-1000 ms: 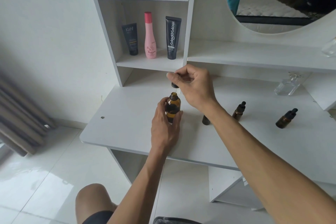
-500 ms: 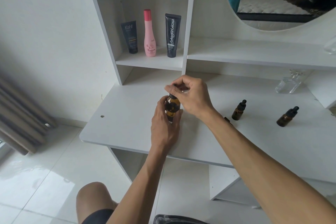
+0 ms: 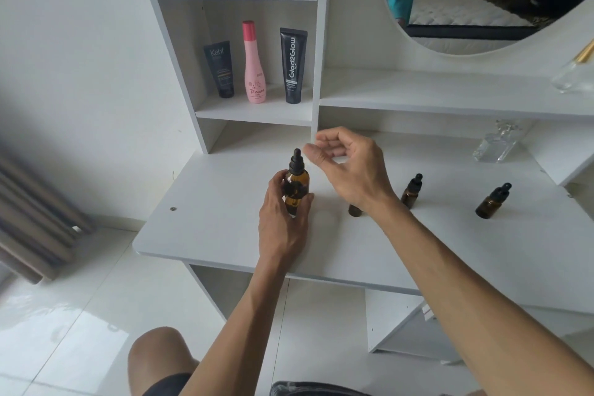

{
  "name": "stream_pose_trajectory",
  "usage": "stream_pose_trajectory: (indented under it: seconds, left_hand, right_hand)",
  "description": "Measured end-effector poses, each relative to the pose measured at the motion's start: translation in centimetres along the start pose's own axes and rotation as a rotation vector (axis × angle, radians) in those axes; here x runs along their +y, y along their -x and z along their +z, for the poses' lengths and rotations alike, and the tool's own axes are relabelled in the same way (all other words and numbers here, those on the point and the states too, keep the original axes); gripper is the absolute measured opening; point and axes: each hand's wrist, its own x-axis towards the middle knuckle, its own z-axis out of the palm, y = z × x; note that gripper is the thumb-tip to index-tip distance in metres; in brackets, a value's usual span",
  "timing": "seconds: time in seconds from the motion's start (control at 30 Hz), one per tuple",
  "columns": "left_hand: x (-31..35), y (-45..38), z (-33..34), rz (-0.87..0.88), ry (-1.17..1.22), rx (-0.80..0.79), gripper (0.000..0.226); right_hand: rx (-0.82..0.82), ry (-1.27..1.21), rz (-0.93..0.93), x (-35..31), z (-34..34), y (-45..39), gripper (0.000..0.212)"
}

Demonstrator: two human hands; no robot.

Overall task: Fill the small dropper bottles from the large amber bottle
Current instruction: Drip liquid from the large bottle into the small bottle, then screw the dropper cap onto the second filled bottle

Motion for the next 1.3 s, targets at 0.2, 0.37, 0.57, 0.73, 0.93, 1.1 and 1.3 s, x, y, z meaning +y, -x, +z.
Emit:
stream_pose_trajectory:
  seconds: [0.2, 0.37, 0.57, 0.73, 0.93, 1.1, 1.3]
  left_hand:
    - [-0.1, -0.1, 0.0, 0.006, 0.000, 0.007, 0.050]
    - [0.3, 0.1, 0.0, -0.016, -0.009, 0.002, 0.054]
    - [0.1, 0.3, 0.0, -0.024, -0.055, 0.017, 0.071]
    - [0.8, 1.2, 0.0, 0.000, -0.086, 0.137, 0.083]
    - [1.8, 2.7, 0.7, 0.194, -0.169, 0.266, 0.072]
    - [3.0, 3.9, 2.9, 0.316, -0.179, 0.021, 0.059]
    - [4.0, 3.0, 5.4, 0.140, -0.234, -0.309, 0.068]
  right_hand:
    - [0.104, 0.281, 0.080, 2.9, -4.4, 2.0, 0.018]
    - [-0.022, 0.523, 0.241, 5.2, -6.8, 4.4, 0.033]
    - [-0.084, 0.661, 0.289, 6.0, -7.1, 6.0, 0.037]
    - [-0.075, 0.700, 0.313, 6.9, -6.7, 6.5, 0.023]
    - [-0.054, 0.686, 0.315, 7.6, -6.5, 6.6, 0.021]
    - [-0.031, 0.672, 0.311, 7.3, -6.6, 6.6, 0.019]
    - [0.051, 0.516, 0.177, 4.3, -8.1, 5.2, 0.018]
